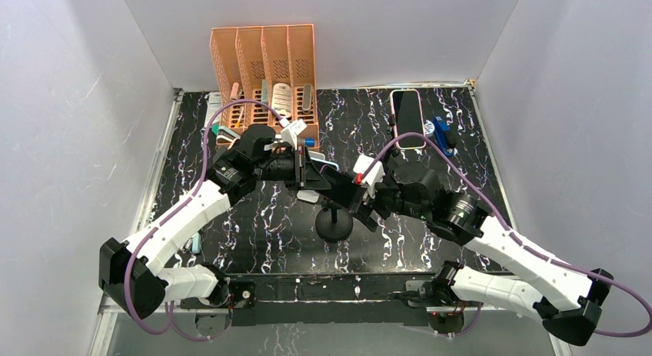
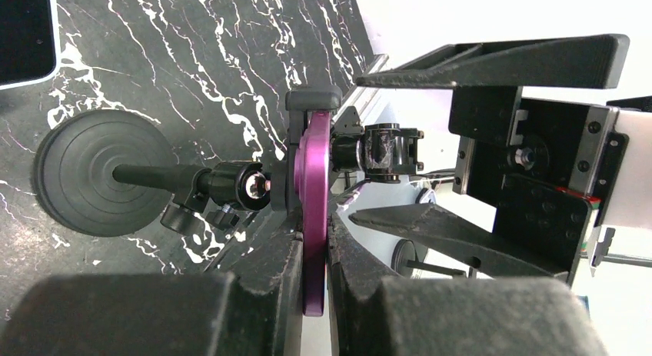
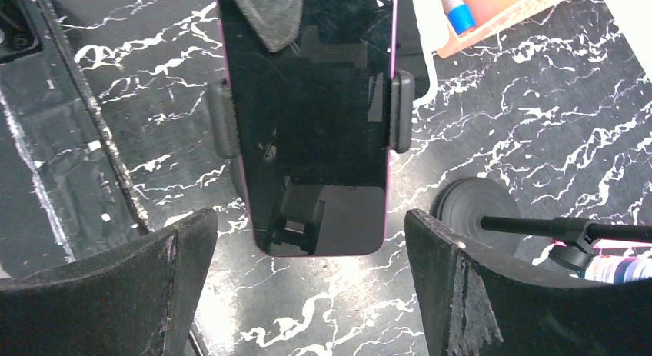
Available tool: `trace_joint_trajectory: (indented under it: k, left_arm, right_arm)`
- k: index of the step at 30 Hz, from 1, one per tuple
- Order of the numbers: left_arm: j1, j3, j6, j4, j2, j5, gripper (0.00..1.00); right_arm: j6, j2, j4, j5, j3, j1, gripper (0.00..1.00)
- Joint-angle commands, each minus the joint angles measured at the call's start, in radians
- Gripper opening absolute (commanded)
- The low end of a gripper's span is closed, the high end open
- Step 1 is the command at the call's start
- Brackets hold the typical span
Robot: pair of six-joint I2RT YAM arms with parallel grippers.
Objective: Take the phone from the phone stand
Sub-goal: Move the phone stand with the phone to the center of the board.
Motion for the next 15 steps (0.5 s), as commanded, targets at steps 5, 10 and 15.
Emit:
trace_joint_trajectory:
  k: [5,10,15]
  left_arm:
    - [0.016,-0.014,0.076,-0.153,0.025,-0.033,0.0]
    - [0.018,-0.014,0.078,-0.154,0.033,-0.028,0.0]
    - [0.02,-0.007,0.079,-0.153,0.041,-0.026,0.0]
  right_arm:
    - [-0.006,0.05,0.067,0.038,0.0,0.003,0.99]
    - [0.015,0.064,0.086,-0.009,-0.012,0.002,0.99]
    - [0.011,0.067,0.12,0.008,-0.037,0.003,0.99]
